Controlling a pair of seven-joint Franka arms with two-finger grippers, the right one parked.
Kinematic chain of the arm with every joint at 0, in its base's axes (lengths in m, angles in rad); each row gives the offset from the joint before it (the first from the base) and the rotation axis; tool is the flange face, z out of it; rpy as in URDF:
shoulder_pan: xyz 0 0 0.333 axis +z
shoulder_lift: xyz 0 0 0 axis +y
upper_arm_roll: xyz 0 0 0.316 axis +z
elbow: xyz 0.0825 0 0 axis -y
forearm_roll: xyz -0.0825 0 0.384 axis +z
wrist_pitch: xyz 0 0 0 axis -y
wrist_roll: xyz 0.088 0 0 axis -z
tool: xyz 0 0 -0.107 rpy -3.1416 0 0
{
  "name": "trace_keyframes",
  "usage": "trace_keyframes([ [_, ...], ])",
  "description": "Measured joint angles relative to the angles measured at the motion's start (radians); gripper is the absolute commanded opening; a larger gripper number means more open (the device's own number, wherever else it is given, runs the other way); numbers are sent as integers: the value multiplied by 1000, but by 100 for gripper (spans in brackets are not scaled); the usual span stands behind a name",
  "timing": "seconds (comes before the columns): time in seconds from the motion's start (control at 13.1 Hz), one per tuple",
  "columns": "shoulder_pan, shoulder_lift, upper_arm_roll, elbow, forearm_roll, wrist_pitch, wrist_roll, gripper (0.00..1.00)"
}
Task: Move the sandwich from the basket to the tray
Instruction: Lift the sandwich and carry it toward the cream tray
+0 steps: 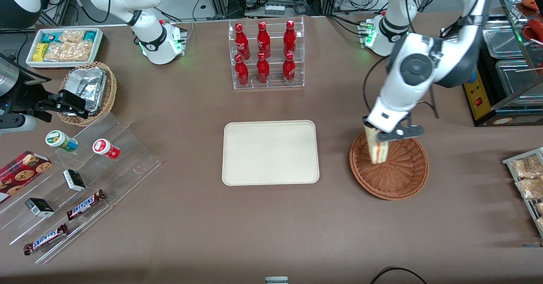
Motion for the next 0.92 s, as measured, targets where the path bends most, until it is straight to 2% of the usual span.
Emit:
trace_keyframes([
  [0.38, -90, 30, -65, 43, 4, 0, 2, 0],
  [0.69, -104, 133, -136, 139, 5, 2, -34, 0],
  [0.92, -105, 233, -175, 219, 74, 2, -137, 0],
])
